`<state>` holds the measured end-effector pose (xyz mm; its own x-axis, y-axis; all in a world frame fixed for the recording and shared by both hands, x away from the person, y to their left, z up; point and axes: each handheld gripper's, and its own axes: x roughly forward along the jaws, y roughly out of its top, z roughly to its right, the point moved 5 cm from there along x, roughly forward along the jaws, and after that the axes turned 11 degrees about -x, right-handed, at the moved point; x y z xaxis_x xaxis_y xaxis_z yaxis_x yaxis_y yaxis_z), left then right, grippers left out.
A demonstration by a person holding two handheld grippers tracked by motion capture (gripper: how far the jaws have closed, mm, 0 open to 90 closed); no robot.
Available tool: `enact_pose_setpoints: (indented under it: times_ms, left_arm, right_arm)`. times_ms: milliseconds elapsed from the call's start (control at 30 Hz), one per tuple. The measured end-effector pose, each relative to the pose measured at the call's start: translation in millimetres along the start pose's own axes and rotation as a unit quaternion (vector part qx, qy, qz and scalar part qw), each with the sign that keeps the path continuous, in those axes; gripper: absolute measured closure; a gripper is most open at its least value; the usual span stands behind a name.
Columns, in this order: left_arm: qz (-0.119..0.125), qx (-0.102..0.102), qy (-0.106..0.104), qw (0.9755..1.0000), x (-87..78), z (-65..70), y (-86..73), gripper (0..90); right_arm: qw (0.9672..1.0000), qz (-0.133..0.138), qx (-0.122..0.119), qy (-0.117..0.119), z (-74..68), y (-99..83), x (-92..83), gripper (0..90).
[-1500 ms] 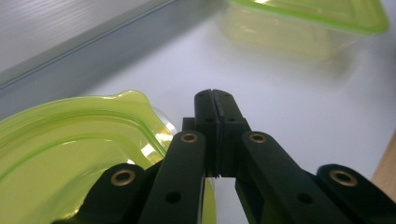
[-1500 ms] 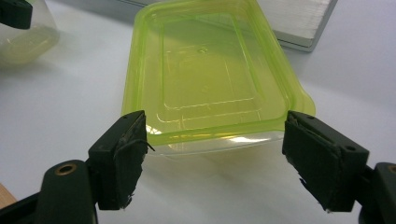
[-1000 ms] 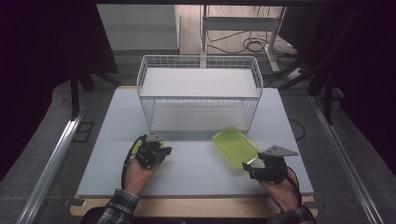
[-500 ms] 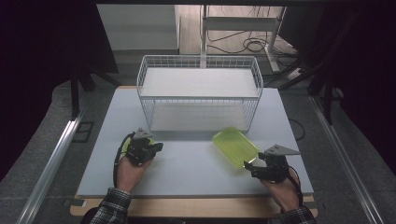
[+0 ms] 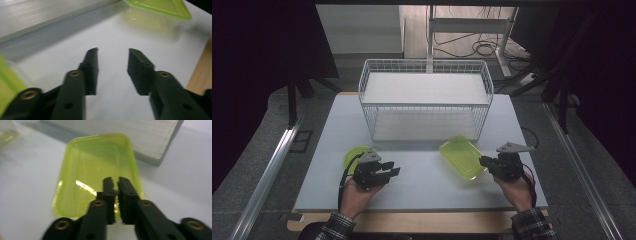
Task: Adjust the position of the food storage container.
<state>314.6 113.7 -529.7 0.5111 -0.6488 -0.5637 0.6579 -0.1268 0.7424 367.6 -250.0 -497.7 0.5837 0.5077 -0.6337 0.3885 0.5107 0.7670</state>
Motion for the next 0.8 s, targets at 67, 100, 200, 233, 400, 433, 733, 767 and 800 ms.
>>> enact_pose_setpoints:
  times_ms: [67, 100, 200, 233, 400, 433, 733, 767, 800]
  left_arm:
    - [-0.003, 0.004, -0.004, 1.0, 2.2, 2.6, -1.2, 52.2]
    - [-0.006, 0.007, -0.004, 1.0, 3.3, 3.5, -2.0, 49.3]
    - [-0.014, 0.013, 0.002, 0.9998, 6.0, 5.7, -4.8, 42.0]
    - [-0.015, 0.016, 0.003, 0.9998, 6.6, 6.4, -5.3, 40.0]
    - [-0.018, 0.023, -0.001, 0.9996, 8.9, 9.4, -4.8, 36.9]
    - [-0.019, 0.027, -0.001, 0.9994, 9.5, 10.0, -4.8, 37.1]
    - [-0.03, 0.042, 0.004, 0.9987, 13.5, 11.9, -5.6, 50.2]
    - [-0.028, 0.039, 0.001, 0.9989, 13.4, 11.8, -5.1, 52.1]
    - [-0.028, 0.036, 0.0, 0.9989, 13.2, 11.6, -4.6, 54.3]
  right_arm:
    - [0.9999, -0.009, -0.004, -0.006, 6.5, 7.3, 5.9, 89.2]
    - [0.9999, -0.011, -0.006, -0.011, 9.7, 11.6, 9.8, 89.3]
    - [0.9997, -0.02, -0.008, -0.015, 16.1, 22.5, 24.7, 89.3]
    - [0.9996, -0.022, -0.009, -0.015, 17.3, 25.5, 30.3, 89.3]
    - [0.9985, -0.037, -0.014, -0.038, 26.8, 32.7, 54.2, 89.3]
    - [0.998, -0.04, -0.014, -0.046, 29.7, 33.3, 58.1, 89.3]
    - [0.9972, -0.064, -0.002, -0.038, 34.5, 35.5, 85.2, 89.3]
    - [0.9974, -0.063, -0.003, -0.034, 31.6, 36.2, 86.1, 89.3]
    - [0.9975, -0.063, -0.007, -0.031, 28.0, 37.1, 86.8, 89.3]
